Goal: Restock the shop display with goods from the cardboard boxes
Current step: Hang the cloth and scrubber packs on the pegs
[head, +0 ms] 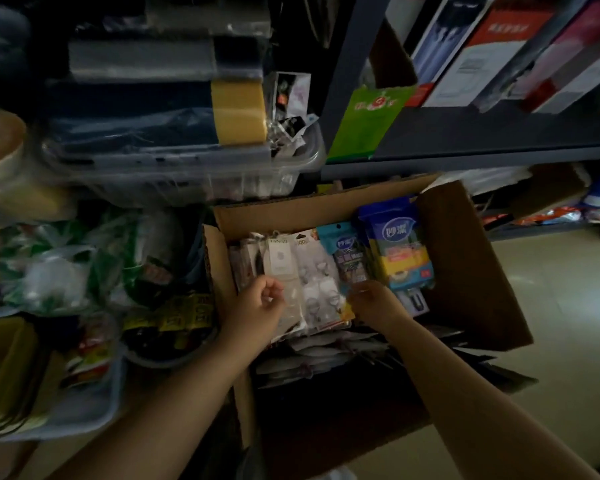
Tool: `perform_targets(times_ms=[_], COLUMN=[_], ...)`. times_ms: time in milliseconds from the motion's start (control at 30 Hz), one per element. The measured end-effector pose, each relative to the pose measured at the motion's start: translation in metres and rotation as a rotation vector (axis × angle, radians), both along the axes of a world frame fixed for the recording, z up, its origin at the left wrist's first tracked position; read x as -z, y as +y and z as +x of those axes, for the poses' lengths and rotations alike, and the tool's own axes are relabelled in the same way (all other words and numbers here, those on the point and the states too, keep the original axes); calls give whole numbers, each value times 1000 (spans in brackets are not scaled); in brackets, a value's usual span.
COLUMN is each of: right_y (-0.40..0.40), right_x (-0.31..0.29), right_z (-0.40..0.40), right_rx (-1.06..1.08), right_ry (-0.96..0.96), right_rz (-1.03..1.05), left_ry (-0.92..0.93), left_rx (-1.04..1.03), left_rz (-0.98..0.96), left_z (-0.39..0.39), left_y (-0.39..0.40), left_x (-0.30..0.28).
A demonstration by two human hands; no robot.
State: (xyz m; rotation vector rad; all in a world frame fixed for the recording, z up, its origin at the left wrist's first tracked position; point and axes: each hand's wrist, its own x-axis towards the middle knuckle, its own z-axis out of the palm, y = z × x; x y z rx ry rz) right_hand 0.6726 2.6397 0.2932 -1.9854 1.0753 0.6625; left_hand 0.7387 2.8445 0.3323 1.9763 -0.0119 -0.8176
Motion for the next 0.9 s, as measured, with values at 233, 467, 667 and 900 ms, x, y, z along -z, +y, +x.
perform_targets(times_ms=[233, 467, 667, 900], right_y=[-16, -78, -121, -147], right_x=[2, 11, 47, 89], right_z=[-8, -4, 10, 0], right_rx=[-14, 141, 217, 253], right_ry=[0, -89, 64, 180], right_rz=[-108, -431, -278, -120], left_ry=[61, 64, 97, 110], left_rx=[25, 69, 43, 48], left_rz=[5, 32, 41, 71], left_z=[4, 10, 7, -6], left_y=[-12, -24, -25, -26], left_x=[13, 25, 36, 40])
